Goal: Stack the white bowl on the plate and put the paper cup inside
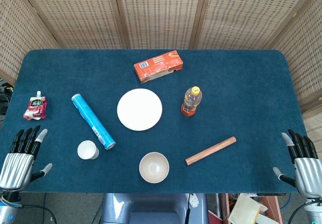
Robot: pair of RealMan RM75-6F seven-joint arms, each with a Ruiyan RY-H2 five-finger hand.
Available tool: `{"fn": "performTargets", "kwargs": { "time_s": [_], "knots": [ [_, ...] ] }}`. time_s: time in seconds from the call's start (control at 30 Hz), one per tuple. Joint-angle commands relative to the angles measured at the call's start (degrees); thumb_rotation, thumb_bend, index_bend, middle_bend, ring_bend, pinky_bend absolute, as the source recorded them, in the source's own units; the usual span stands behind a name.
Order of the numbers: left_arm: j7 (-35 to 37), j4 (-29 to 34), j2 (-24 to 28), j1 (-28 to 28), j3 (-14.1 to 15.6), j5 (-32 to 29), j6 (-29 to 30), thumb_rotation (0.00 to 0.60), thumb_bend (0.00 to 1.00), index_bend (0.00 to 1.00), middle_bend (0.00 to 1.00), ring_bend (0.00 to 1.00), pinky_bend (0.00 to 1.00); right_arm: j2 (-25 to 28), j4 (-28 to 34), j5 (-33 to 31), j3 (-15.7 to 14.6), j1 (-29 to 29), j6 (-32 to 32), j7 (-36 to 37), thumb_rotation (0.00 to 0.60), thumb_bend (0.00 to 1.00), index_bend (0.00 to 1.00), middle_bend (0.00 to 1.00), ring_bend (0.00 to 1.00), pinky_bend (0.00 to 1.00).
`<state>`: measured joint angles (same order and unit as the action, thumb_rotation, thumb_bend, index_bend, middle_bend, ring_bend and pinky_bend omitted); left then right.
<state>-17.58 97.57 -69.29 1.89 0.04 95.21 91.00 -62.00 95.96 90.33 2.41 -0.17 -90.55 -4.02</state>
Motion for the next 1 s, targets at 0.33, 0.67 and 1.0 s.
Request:
{"fn": "performTargets", "kwargs": {
  "time_s": [0.33,0.67,1.0],
  "knots": [
    [0.40,-0.06,0.11,-0.19,0.26,0.75,0.56,0.600,0.10,0.00,0.00,0.00,0.00,0.09,0.21,0.61,-0.21,-0.34,-0.70,0.07,0.600,0.17,0.00,0.00,0.00,0.00],
    [0.73,-0.10,0.11,0.09,0.25,0.58,-0.02,0.600,0.10,0.00,0.00,0.00,0.00,0.02,0.22,0.24,-0.09,-0.21,-0.34,-0.15,0.600,0.17,0.00,0.00,0.00,0.00],
    [0.93,0.14,0.36,0.18,0.45,1.24,0.04,0.600,0.10,0.00,0.00,0.00,0.00,0.14,-0.10,-0.13,0.04,-0.46,-0.64,0.64,0.600,0.17,0.00,0.00,0.00,0.00]
  ]
}}
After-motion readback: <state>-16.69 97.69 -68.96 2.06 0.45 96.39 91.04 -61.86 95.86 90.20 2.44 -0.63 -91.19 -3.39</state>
